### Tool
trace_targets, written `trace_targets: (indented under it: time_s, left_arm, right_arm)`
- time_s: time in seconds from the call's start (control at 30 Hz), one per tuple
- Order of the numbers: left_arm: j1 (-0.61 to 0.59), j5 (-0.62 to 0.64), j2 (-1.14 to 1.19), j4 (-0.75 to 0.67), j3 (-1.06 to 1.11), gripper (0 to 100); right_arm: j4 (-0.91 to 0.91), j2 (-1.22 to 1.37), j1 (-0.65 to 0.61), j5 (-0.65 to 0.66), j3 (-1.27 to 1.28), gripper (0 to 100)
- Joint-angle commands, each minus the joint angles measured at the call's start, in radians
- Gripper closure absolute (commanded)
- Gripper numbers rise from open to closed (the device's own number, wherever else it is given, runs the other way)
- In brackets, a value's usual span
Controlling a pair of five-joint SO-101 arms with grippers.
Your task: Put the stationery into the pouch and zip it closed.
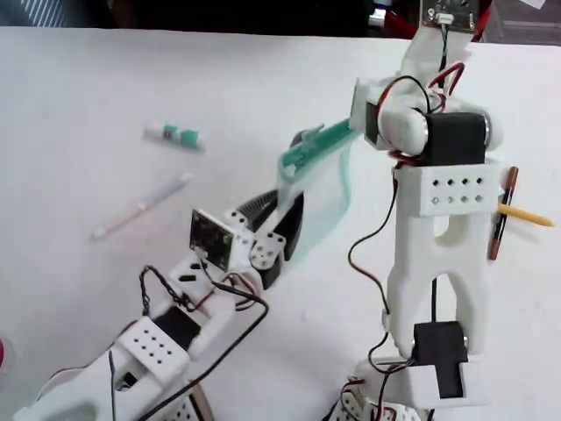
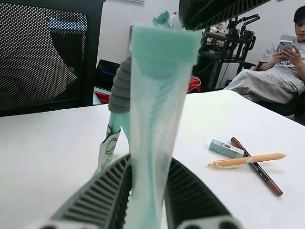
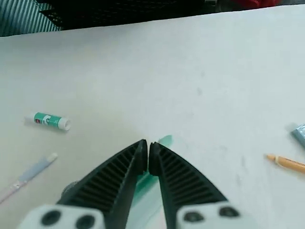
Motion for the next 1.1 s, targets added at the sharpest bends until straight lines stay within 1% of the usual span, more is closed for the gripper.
trace_targets:
  time_s: [0.0,0.07,0.17,0.2,0.27,0.33,0.47,0.67,0.83,1.07]
  left_arm:
    - [0.021,-0.006,0.001,-0.014,-0.003,98]
    - [0.021,-0.005,0.002,-0.014,-0.003,98]
    - [0.022,-0.005,0.007,-0.014,0.0,98]
    - [0.024,-0.005,0.002,-0.014,0.009,98]
    - [0.027,-0.005,0.002,-0.014,0.021,98]
    - [0.027,-0.005,0.002,-0.014,0.026,98]
    - [0.027,-0.005,0.002,-0.014,0.028,98]
    - [0.022,-0.005,0.002,-0.014,0.026,98]
    - [0.027,-0.005,0.002,-0.014,0.028,98]
    - [0.027,-0.005,0.002,-0.014,0.028,98]
  right_arm:
    - [0.096,-0.099,-0.124,0.063,-0.149,87.6]
    - [0.136,-0.125,-0.226,0.061,-0.203,81.7]
    - [0.134,-0.133,-0.363,0.061,-0.192,84.4]
    - [0.134,-0.127,-0.394,0.06,-0.172,85.4]
    - [0.134,-0.111,-0.412,0.009,-0.124,86.1]
    - [0.134,-0.097,-0.407,-0.046,-0.077,84.5]
    - [0.133,-0.082,-0.341,-0.092,-0.037,82.7]
    - [0.133,-0.114,-0.252,-0.114,-0.037,82.6]
    - [0.131,-0.099,-0.251,-0.114,-0.032,82.5]
    - [0.131,0.035,-0.252,-0.114,-0.035,82.8]
